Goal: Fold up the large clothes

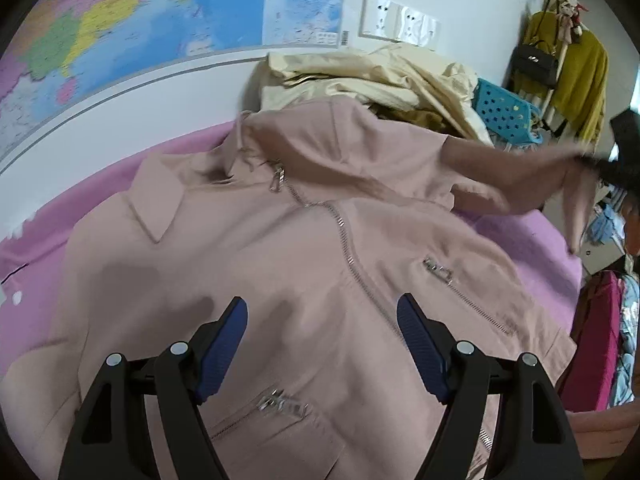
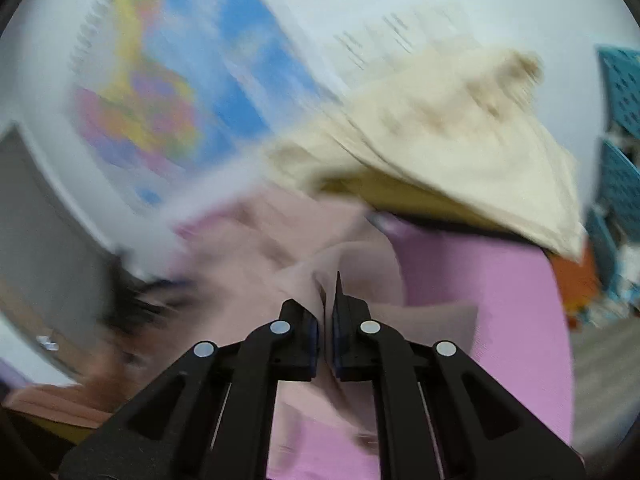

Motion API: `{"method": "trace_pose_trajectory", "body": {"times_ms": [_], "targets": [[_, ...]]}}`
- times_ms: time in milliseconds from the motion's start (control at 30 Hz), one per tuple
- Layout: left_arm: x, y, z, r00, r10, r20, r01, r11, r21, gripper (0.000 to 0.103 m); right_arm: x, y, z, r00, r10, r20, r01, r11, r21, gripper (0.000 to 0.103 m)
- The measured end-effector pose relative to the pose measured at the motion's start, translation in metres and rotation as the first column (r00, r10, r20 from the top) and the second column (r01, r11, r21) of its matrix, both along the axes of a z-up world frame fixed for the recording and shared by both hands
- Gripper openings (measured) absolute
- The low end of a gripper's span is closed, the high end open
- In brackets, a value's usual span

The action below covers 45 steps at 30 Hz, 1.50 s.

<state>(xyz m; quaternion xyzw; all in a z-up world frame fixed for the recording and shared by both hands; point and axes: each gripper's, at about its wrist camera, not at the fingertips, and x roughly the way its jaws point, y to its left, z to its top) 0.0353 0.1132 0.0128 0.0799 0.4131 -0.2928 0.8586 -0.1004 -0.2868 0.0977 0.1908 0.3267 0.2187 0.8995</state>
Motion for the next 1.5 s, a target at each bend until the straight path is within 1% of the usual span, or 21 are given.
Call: {"method": "trace_pose_trajectory", "body": {"times_ms": [33,133,267,333,400,533,633,700,733,833,867,967,1033,1133,1167,1200,1233,1267,1333,1433,1500], "targets": [[0.001,-0.001,0.003,1.000,-0.008,0.000,0.008,1.000,-0.018,0.075,-0.005,0.012,0.024,0.996,0.062,0.060,-0.064,0.997,0.036,0.006],[0.000,0.001,0.013,1.000,-0.025,0.006,0.026,0.997,-0.079,0.075,-0.003,0.066,0.060,0.962,0.240,0.127,-0.248,0.967,0.053,0.006],[-0.008,0.024,0.032,0.999,-0.013,0.036,0.019,0.985,-0.174,0.075,0.017,0.155,0.066,0.879,0.461,0.124,-0.470,0.881,0.058,0.006],[-0.013,0.041,0.039,0.999,0.005,0.045,0.005,0.976,-0.219,0.075,0.035,0.196,0.051,0.842,0.533,0.082,-0.539,0.840,0.069,0.006],[-0.020,0.061,0.045,0.997,0.043,0.060,-0.028,0.971,-0.237,0.074,0.060,0.240,0.020,0.809,0.588,-0.004,-0.586,0.806,0.080,0.009],[-0.031,0.094,0.043,0.991,0.117,0.063,-0.101,0.971,-0.218,0.074,0.101,0.287,-0.042,0.779,0.601,-0.182,-0.595,0.799,0.089,0.013],[-0.035,0.099,0.030,0.992,0.122,0.031,-0.116,0.979,-0.168,0.075,0.115,0.297,-0.066,0.762,0.586,-0.274,-0.600,0.799,0.039,0.028],[-0.037,0.092,0.019,0.995,0.097,0.008,-0.095,0.984,-0.153,0.075,0.123,0.282,-0.060,0.786,0.566,-0.249,-0.572,0.818,0.055,0.055],[-0.036,0.086,0.012,0.997,0.075,-0.009,-0.076,0.985,-0.155,0.075,0.126,0.268,-0.051,0.813,0.541,-0.215,-0.544,0.837,0.050,0.060],[-0.031,0.063,-0.005,0.999,0.009,-0.048,-0.017,0.987,-0.157,0.076,0.134,0.230,-0.022,0.887,0.449,-0.108,-0.453,0.891,-0.020,0.062],[-0.028,0.054,-0.011,0.998,-0.018,-0.062,0.008,0.987,-0.159,0.079,0.140,0.216,-0.016,0.918,0.388,-0.074,-0.393,0.918,-0.054,0.065],[-0.016,0.031,-0.030,0.994,-0.035,-0.101,0.026,0.996,-0.090,0.081,0.173,0.187,-0.022,0.974,0.210,-0.088,-0.222,0.960,-0.170,0.068],[-0.005,0.024,-0.045,0.989,-0.014,-0.149,0.008,0.999,-0.040,0.080,0.197,0.176,-0.039,0.983,0.134,-0.123,-0.161,0.955,-0.247,0.068],[0.006,0.027,-0.061,0.977,0.018,-0.211,-0.024,0.999,-0.026,0.069,0.235,0.181,-0.072,0.968,0.116,-0.224,-0.179,0.941,-0.288,0.068],[0.007,0.030,-0.063,0.978,0.033,-0.208,-0.037,0.999,-0.019,0.055,0.244,0.184,-0.079,0.959,0.136,-0.251,-0.209,0.934,-0.291,0.064],[0.007,0.034,-0.063,0.980,0.049,-0.194,-0.052,0.999,-0.008,0.039,0.249,0.188,-0.087,0.948,0.160,-0.274,-0.240,0.927,-0.289,0.038],[0.008,0.038,-0.062,0.980,0.062,-0.190,-0.065,0.998,-0.005,0.028,0.252,0.190,-0.090,0.941,0.171,-0.293,-0.254,0.927,-0.275,0.020],[0.009,0.045,-0.061,0.977,0.081,-0.195,-0.084,0.996,-0.008,0.004,0.256,0.189,-0.092,0.934,0.184,-0.307,-0.266,0.931,-0.248,0.004],[0.016,0.061,-0.056,0.971,0.126,-0.205,-0.134,0.991,-0.027,0.002,0.249,0.177,-0.074,0.953,0.173,-0.249,-0.236,0.940,-0.248,0.004],[0.027,0.087,-0.041,0.967,0.200,-0.157,-0.207,0.978,-0.027,0.002,0.239,0.147,-0.044,0.983,0.088,-0.160,-0.127,0.959,-0.252,0.002],[0.031,0.100,-0.032,0.965,0.213,-0.150,-0.224,0.973,-0.061,0.003,0.240,0.138,-0.036,0.991,-0.001,-0.130,-0.041,0.947,-0.318,0.002]]}}
